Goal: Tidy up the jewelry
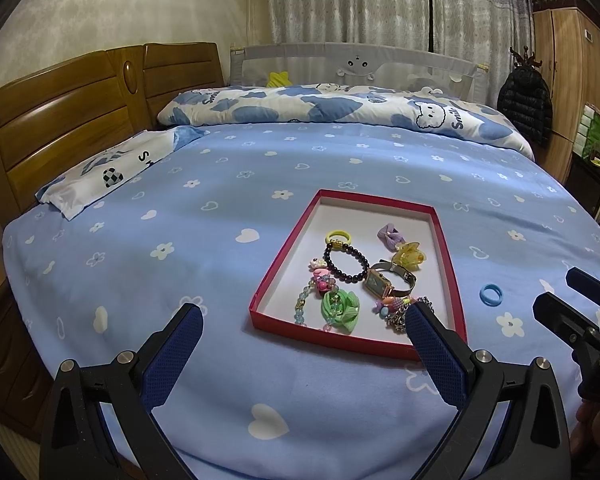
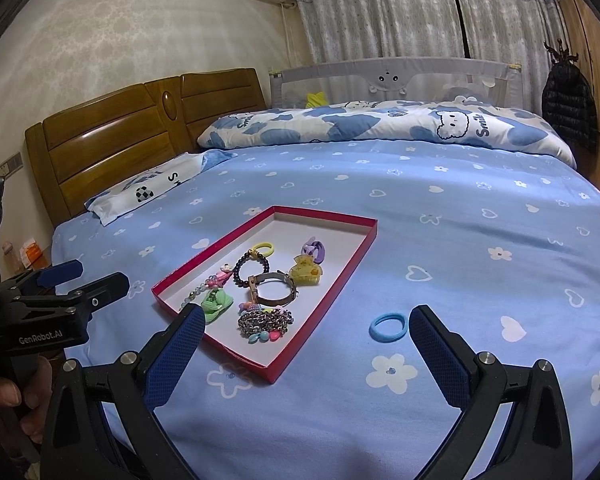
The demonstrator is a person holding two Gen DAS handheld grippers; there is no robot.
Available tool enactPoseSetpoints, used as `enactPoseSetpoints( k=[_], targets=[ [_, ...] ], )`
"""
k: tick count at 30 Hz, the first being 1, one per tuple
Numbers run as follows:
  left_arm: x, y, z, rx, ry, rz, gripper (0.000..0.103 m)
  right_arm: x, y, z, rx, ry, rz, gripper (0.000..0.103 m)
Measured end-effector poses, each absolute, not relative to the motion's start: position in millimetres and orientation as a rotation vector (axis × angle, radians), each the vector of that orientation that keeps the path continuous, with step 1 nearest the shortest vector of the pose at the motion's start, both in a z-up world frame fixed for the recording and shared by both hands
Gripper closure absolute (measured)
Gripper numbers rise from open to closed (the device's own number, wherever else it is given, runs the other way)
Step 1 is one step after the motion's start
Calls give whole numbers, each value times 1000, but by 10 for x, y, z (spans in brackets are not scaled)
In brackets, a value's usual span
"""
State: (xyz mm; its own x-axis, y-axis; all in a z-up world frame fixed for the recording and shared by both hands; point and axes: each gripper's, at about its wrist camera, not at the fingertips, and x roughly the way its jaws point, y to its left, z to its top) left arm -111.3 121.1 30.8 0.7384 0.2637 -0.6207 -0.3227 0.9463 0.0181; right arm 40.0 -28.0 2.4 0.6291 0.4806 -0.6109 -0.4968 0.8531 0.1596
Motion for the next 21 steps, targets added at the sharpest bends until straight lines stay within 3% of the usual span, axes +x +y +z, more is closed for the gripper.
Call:
enactPoseSetpoints(
  k=[21],
  targets=[
    [-1125, 1205, 326, -88, 661, 325, 1, 412, -291, 48, -26, 689, 559, 0]
  ],
)
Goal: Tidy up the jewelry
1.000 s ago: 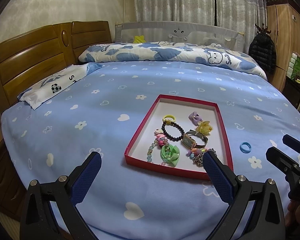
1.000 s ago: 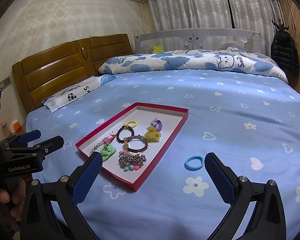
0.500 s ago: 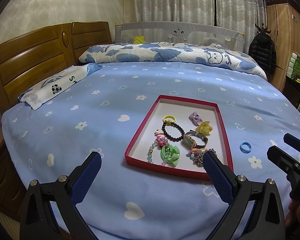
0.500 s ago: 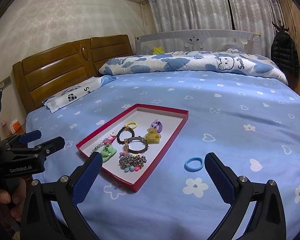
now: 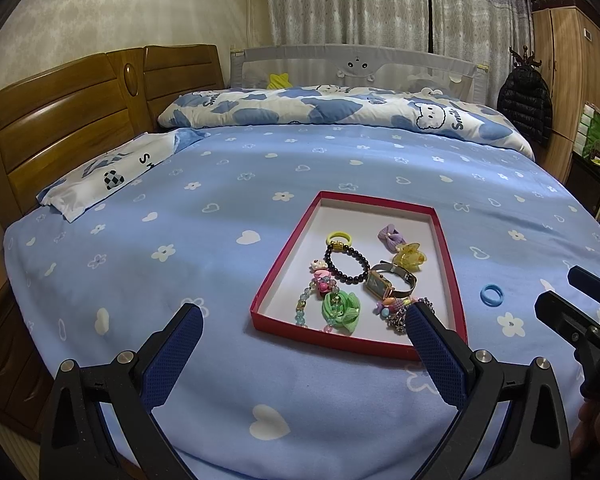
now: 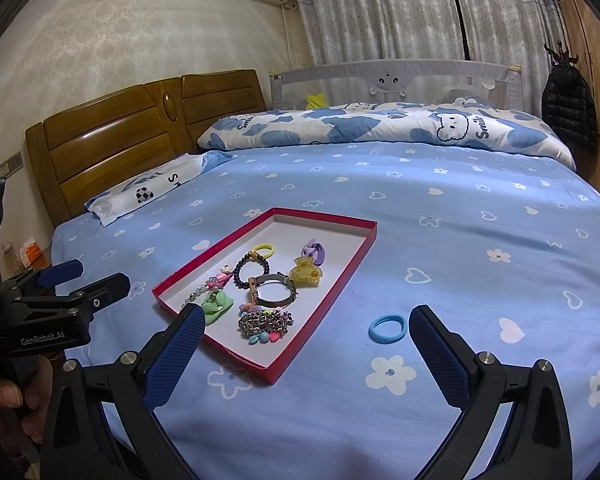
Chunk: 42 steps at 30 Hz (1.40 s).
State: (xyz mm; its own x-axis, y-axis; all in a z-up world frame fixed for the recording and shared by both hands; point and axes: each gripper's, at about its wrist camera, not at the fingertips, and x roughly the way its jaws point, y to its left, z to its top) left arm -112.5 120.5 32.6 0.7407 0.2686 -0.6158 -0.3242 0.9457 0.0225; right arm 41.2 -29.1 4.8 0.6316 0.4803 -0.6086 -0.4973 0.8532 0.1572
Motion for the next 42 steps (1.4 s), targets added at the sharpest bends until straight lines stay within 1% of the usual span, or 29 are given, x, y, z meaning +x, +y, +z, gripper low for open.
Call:
enactPoseSetpoints(
  k=[42],
  targets=[
    [-1147, 1180, 345, -78, 651, 324, 1, 408, -289, 54, -28, 686, 559, 0]
  ],
)
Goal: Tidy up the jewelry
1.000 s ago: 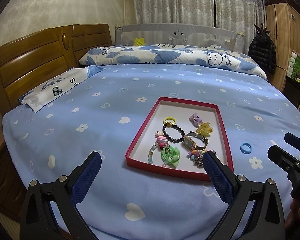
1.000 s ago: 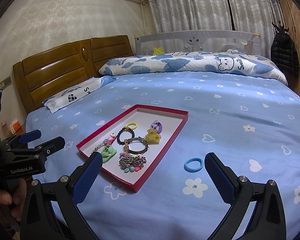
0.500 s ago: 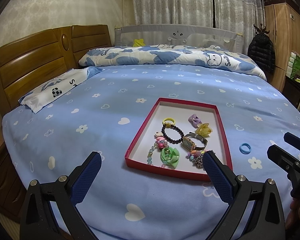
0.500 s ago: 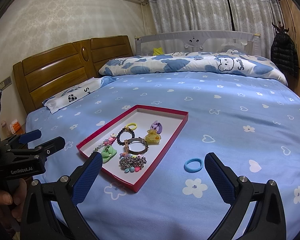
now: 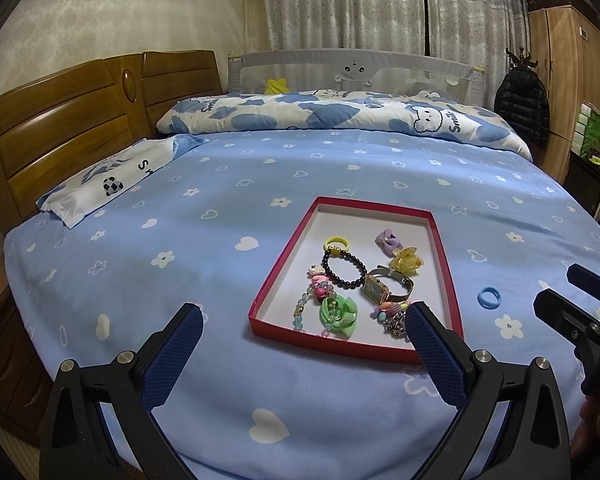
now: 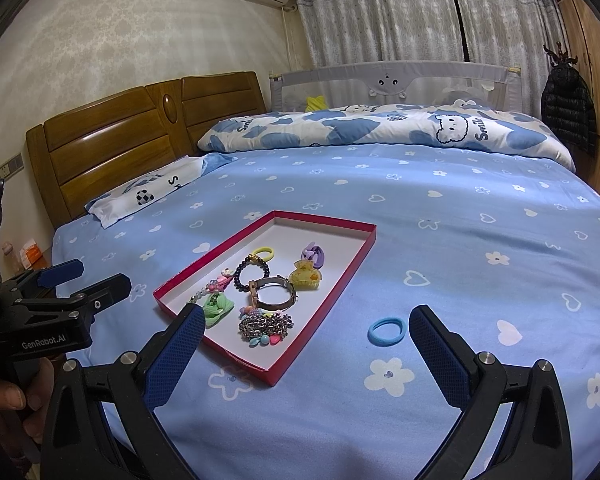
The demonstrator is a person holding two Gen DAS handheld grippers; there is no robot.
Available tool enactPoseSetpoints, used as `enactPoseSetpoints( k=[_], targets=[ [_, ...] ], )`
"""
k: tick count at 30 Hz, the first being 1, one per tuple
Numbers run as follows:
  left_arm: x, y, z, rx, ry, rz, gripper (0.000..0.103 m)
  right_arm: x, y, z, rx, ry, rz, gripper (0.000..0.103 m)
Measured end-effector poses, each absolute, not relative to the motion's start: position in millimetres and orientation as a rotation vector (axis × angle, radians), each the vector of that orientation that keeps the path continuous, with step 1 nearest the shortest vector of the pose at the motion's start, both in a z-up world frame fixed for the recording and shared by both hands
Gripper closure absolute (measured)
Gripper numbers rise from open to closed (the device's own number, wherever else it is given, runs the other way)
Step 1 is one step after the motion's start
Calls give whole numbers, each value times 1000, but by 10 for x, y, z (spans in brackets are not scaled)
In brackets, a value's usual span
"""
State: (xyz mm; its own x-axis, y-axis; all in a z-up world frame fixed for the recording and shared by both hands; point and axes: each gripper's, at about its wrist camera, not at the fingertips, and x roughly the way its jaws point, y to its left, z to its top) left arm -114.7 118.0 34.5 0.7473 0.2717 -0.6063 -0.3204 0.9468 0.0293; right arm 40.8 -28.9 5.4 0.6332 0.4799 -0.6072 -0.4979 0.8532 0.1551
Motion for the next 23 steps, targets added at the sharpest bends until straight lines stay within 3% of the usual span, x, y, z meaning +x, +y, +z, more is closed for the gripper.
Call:
enactPoseSetpoints(
  k=[23],
  targets=[
    [-1024, 1146, 317, -94, 670, 304, 1, 504, -286, 58, -14, 712, 552, 0]
  ],
)
